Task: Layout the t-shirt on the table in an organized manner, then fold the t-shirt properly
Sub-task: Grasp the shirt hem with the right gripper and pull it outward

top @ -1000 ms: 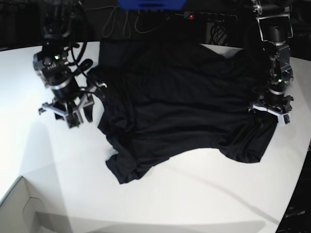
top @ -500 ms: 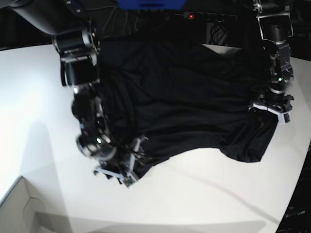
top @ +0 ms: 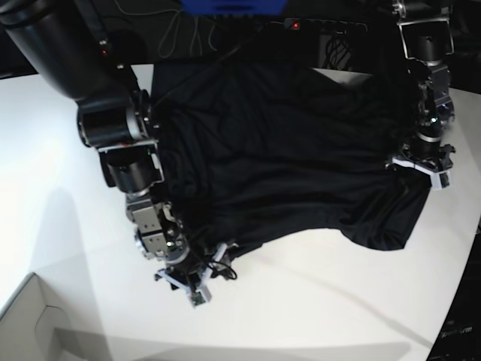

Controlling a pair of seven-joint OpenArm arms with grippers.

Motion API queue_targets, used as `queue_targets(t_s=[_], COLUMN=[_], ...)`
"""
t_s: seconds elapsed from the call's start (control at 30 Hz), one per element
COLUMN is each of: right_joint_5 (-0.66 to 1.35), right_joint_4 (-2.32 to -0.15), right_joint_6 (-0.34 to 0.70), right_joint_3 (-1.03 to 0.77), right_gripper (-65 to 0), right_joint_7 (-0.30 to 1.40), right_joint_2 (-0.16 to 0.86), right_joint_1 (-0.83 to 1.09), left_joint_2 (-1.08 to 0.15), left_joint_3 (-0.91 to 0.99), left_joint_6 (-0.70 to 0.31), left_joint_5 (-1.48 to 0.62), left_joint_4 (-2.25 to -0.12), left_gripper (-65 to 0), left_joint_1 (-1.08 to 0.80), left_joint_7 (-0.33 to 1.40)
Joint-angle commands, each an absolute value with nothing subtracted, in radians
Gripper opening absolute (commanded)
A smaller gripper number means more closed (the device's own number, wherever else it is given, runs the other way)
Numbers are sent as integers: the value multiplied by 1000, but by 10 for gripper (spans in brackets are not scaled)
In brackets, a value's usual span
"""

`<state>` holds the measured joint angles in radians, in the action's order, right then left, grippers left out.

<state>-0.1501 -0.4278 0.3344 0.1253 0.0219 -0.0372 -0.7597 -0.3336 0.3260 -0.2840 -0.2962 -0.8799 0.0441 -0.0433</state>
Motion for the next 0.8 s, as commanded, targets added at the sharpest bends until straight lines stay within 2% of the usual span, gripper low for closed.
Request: queue_targets(t_s=[0.0,0.3,0.53,0.77], right_joint_5=[-136,-137,-137,-139], right_joint_4=[-441,-501,-1043,-1285], right_joint_6=[331,328,332,334], right_joint_3=[125,127,134,128], right_gripper=[-244,-244,-244,-244], right_joint_7=[-7,-1,162,283], right_joint_2=[-42,-19,44,81], right_joint_1=[-783,-642,-357,-180], left_joint_2=[-338,-338,-338,-337], left_joint_3=[325,325,325,325], left_joint_6=[-275,-275,-275,-275], left_joint_5=[-289,-289,-289,-289], left_joint_4=[-871,-871,-871,-871], left_gripper=[-231,-231,-231,-231], left_joint_1=[19,15,12,15], left_joint_7=[53,53,53,51])
